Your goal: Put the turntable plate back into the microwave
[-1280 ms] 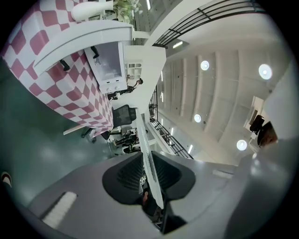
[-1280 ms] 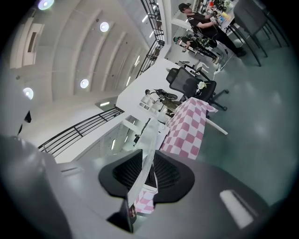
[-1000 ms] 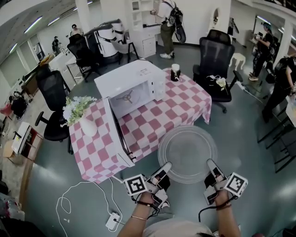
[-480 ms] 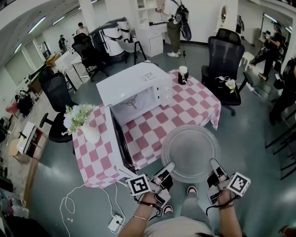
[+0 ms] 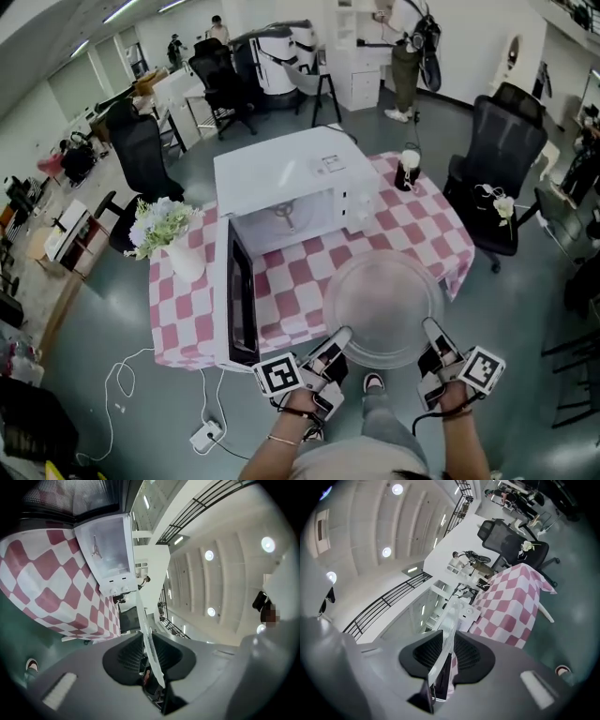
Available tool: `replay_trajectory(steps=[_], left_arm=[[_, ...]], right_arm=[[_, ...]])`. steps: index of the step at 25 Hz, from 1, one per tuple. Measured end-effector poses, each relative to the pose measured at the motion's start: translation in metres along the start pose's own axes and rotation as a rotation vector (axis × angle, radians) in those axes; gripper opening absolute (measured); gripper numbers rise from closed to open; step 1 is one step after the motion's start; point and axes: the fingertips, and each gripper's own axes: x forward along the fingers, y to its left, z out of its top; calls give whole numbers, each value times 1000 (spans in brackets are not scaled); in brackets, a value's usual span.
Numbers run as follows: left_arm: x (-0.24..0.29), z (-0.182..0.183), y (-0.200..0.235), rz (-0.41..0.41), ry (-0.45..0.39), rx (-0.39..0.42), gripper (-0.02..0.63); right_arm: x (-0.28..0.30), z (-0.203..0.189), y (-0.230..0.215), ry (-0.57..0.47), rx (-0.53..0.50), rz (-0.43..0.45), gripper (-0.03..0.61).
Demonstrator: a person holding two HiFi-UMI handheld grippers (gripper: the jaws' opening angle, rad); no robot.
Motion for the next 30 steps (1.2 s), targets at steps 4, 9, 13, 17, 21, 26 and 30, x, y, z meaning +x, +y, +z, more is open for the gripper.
replay_trajectory(steps=[4, 9, 13, 17, 21, 26, 30], left_arm=[[22, 18, 8, 55, -84, 7, 57], [38, 42, 17, 117, -197, 29, 58], [43, 59, 24, 156, -292, 45, 58], [37, 73, 28, 185, -398, 77, 58], [30, 82, 32, 210, -494, 75, 58], [17, 90, 47, 237, -587, 15, 55], [6, 106, 66, 229, -643, -39, 52]], right_arm=[[45, 28, 6, 81, -6, 99, 81], [96, 52, 13, 188, -21, 175, 81], [136, 63, 22, 276, -59, 234, 81], [172, 61, 36, 374, -93, 311, 80], [200, 58, 52, 447, -118, 397, 78], [230, 42, 73, 528, -128, 492, 78], [256, 27, 55, 563, -137, 345, 80]])
